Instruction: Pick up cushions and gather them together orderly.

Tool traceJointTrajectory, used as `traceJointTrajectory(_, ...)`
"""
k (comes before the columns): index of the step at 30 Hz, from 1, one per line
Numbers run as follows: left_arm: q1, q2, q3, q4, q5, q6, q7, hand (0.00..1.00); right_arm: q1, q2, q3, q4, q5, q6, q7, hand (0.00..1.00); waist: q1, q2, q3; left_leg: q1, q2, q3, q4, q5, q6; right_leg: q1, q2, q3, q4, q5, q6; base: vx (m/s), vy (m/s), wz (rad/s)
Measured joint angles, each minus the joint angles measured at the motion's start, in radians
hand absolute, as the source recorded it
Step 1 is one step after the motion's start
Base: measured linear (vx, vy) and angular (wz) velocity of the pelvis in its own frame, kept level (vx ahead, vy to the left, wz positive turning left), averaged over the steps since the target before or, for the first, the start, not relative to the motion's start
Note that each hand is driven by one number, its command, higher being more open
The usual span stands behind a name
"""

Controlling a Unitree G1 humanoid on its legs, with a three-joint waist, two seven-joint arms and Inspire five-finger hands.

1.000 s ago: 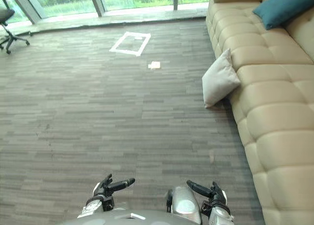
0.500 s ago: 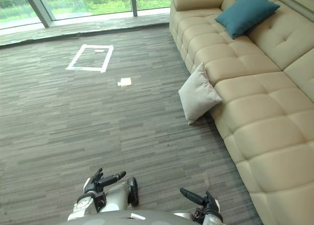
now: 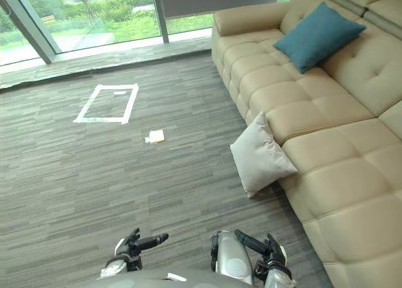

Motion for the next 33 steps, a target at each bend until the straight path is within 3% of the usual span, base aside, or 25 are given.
traceJointTrajectory(2,-0.003,-0.005,0.002,-0.022,0.0,0.0,-0.002,1.0,-0.002,0.004,0.002,-0.002,0.009,0.002,-0.001,1.0,0.007,-0.007,-0.001,-0.067,-0.008,0.04,-0.125,-0.035,0.058,0.029,0.005,0.039,-0.027,-0.002,0.005,0.21,0.0,-0.48)
traceJointTrajectory(3,-0.005,-0.007,0.007,-0.023,0.0,0.0,-0.002,1.0,-0.004,0.005,0.001,-0.002,0.009,0.002,-0.003,1.0,0.009,-0.008,0.0,-0.087,-0.019,0.039,-0.189,-0.042,0.07,0.033,0.005,0.058,-0.033,-0.005,0.009,0.21,0.064,-0.72)
traceJointTrajectory(6,-0.015,-0.015,0.007,-0.022,-0.001,0.0,-0.001,1.0,-0.009,0.006,0.001,-0.002,0.009,0.005,-0.012,1.0,0.021,-0.011,0.001,-0.127,-0.067,-0.025,-0.378,-0.046,0.075,0.061,0.004,0.147,-0.047,-0.015,0.027,0.26,0.136,-0.89)
traceJointTrajectory(8,-0.019,-0.015,0.005,-0.02,-0.002,-0.005,-0.001,1.0,-0.002,0.006,0.007,-0.004,0.009,0.006,-0.017,1.0,0.031,-0.012,-0.001,-0.132,-0.11,-0.108,-0.521,-0.03,0.074,0.076,0.002,0.239,-0.033,-0.057,0.073,0.45,0.379,-1.29)
traceJointTrajectory(9,-0.019,-0.016,0.005,-0.012,-0.001,-0.011,-0.001,1.0,0.005,0.006,0.009,-0.01,0.009,0.007,-0.018,1.0,0.03,-0.006,-0.006,-0.132,-0.113,-0.107,-0.553,0.021,0.114,0.071,0.002,0.274,0.005,-0.098,0.1,0.46,0.443,-1.14)
traceJointTrajectory(10,-0.027,-0.009,0.004,-0.006,-0.001,-0.009,-0.003,1.0,0.009,0.015,0.013,-0.01,0.009,0.009,-0.017,1.0,0.03,-0.018,-0.013,-0.128,-0.123,-0.091,-0.52,0.03,0.103,0.066,-0.017,0.3,0.041,-0.126,0.12,0.47,0.458,-0.83)
traceJointTrajectory(11,-0.032,-0.001,0.004,0.011,0.0,-0.009,0.0,1.0,0.022,0.028,0.016,-0.012,0.009,0.009,-0.018,1.0,0.03,-0.045,-0.035,-0.127,-0.144,-0.06,-0.519,0.005,0.117,0.048,-0.049,0.316,0.074,-0.133,0.143,0.34,0.317,-0.63)
traceJointTrajectory(13,-0.035,0.006,0.004,0.015,0.0,-0.01,0.005,1.0,0.029,0.044,0.016,-0.015,0.009,0.01,-0.016,1.0,0.031,-0.074,-0.055,-0.11,-0.17,-0.012,-0.527,-0.015,0.14,-0.005,-0.088,0.327,0.146,-0.124,0.189,0.31,0.266,-0.54)
traceJointTrajectory(14,-0.042,0.013,0.003,0.03,-0.001,-0.008,0.006,1.0,0.028,0.056,0.016,-0.021,0.009,0.01,-0.015,1.0,0.032,-0.088,-0.053,-0.072,-0.183,0.024,-0.555,-0.031,0.152,-0.04,-0.108,0.321,0.223,-0.094,0.215,0.32,0.263,-0.83)
traceJointTrajectory(15,-0.045,0.017,-0.001,0.044,-0.001,-0.004,0.01,1.0,0.018,0.055,0.015,-0.026,0.009,0.009,-0.01,1.0,0.033,-0.086,-0.051,-0.007,-0.183,0.07,-0.597,-0.044,0.159,-0.095,-0.126,0.291,0.343,-0.056,0.221,0.35,0.28,-1.02)
traceJointTrajectory(17,-0.043,0.019,-0.002,0.049,-0.001,-0.001,0.015,1.0,0.015,0.05,0.015,-0.031,0.009,0.008,-0.009,1.0,0.032,-0.078,-0.046,0.06,-0.181,0.111,-0.644,-0.048,0.158,-0.129,-0.148,0.226,0.418,-0.06,0.212,0.28,0.172,-0.82)
traceJointTrajectory(18,-0.034,0.017,-0.003,0.049,-0.002,0.001,0.018,1.0,0.011,0.042,0.015,-0.032,0.009,0.002,-0.009,1.0,0.032,-0.068,-0.044,0.128,-0.177,0.152,-0.701,-0.046,0.155,-0.163,-0.166,0.139,0.442,-0.075,0.186,0.29,0.076,-0.75)
traceJointTrajectory(22,-0.048,0.038,-0.047,0.105,-0.002,0.003,0.018,1.0,-0.023,0.017,0.017,0.005,0.007,-0.002,-0.008,1.0,0.019,-0.054,-0.04,0.189,-0.159,0.21,-0.785,-0.03,0.127,-0.257,-0.159,-0.05,0.268,-0.084,0.153,0.23,-0.035,-0.48)
traceJointTrajectory(23,-0.054,0.047,-0.055,0.123,-0.002,0.004,0.016,1.0,-0.04,0.012,0.018,0.022,0.007,-0.001,-0.008,1.0,0.012,-0.051,-0.03,0.203,-0.154,0.218,-0.794,-0.028,0.124,-0.271,-0.134,-0.072,0.13,-0.03,0.12,0.39,-0.164,-0.32)
traceJointTrajectory(24,-0.054,0.053,-0.057,0.13,-0.002,0.005,0.016,1.0,-0.041,0.012,0.02,0.029,0.007,-0.001,-0.008,1.0,0.009,-0.054,-0.025,0.216,-0.157,0.217,-0.795,-0.029,0.118,-0.262,-0.124,-0.073,0.086,0.08,0.055,0.41,-0.19,-0.4)
traceJointTrajectory(25,-0.056,0.054,-0.08,0.144,0.0,0.009,0.016,1.0,-0.057,-0.01,0.023,0.049,0.006,-0.005,-0.005,1.0,0.004,-0.018,-0.009,0.231,-0.135,0.201,-0.789,-0.026,0.107,-0.22,-0.081,-0.072,0.058,0.084,0.01,0.27,-0.136,-0.29)
traceJointTrajectory(26,-0.056,0.053,-0.083,0.144,0.0,0.009,0.015,1.0,-0.059,-0.013,0.026,0.049,0.006,-0.006,-0.005,1.0,0.004,-0.012,-0.008,0.23,-0.134,0.192,-0.787,-0.024,0.108,-0.217,-0.076,-0.07,0.053,0.084,0.01,0.3,-0.164,-0.41)
traceJointTrajectory(28,-0.059,0.037,-0.084,0.139,0.002,0.008,0.002,1.0,-0.077,-0.027,0.024,0.07,0.006,-0.003,-0.01,1.0,0.001,0.008,0.002,0.24,-0.149,0.135,-0.825,-0.035,0.074,-0.181,-0.061,-0.059,0.024,0.074,-0.009,0.21,-0.158,-0.21)
traceJointTrajectory(30,-0.058,0.029,-0.083,0.13,0.002,0.003,-0.001,1.0,-0.071,-0.028,0.015,0.082,0.006,-0.002,-0.01,1.0,0.001,0.012,0.002,0.232,-0.151,0.119,-0.803,0.045,0.056,-0.126,-0.045,-0.066,-0.006,0.07,-0.014,0.1,-0.13,0.03)
traceJointTrajectory(31,-0.058,0.028,-0.079,0.12,0.002,0.002,-0.002,1.0,-0.069,-0.022,0.016,0.084,0.006,-0.002,-0.01,1.0,0.001,-0.003,0.004,0.213,-0.126,0.131,-0.685,0.039,0.048,-0.074,-0.036,-0.058,-0.044,0.05,-0.006,0.08,-0.151,-0.11)
traceJointTrajectory(33,-0.052,0.03,-0.065,0.104,0.002,0.002,-0.002,1.0,-0.068,-0.017,0.018,0.074,0.006,-0.003,-0.009,1.0,0.005,-0.009,0.007,0.16,-0.08,0.132,-0.516,0.028,0.044,-0.035,-0.017,-0.033,-0.075,0.05,-0.005,0.06,-0.121,-0.33)
